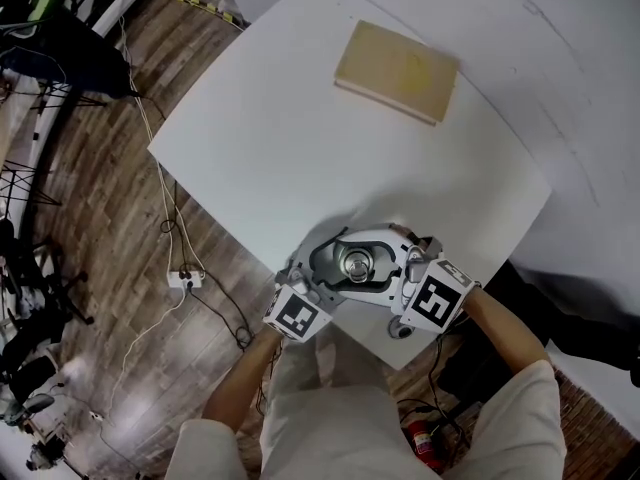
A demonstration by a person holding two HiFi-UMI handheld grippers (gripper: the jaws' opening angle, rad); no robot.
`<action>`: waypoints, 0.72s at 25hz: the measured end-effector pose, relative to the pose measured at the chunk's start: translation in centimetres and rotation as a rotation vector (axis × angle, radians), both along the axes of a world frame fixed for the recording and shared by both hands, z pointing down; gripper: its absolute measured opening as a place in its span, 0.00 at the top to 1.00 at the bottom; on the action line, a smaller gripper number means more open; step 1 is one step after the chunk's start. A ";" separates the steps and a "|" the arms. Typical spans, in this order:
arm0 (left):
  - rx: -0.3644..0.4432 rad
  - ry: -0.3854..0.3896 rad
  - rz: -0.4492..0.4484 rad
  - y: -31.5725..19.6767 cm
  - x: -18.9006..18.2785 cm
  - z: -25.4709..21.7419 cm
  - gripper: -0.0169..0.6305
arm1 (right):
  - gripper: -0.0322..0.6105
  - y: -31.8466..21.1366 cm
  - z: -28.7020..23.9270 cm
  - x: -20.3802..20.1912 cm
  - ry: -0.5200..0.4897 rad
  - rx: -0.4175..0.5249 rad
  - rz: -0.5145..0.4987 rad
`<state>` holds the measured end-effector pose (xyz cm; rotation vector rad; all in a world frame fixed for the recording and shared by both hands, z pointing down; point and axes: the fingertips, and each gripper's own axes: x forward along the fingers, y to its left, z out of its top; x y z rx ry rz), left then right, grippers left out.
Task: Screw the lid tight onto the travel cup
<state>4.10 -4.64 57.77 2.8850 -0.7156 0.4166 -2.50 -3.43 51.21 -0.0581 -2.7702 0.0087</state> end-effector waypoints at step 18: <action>-0.001 -0.007 -0.001 -0.1 0.0 0.4 0.43 | 0.53 -1.6 0.7 0.6 -0.094 0.012 0.410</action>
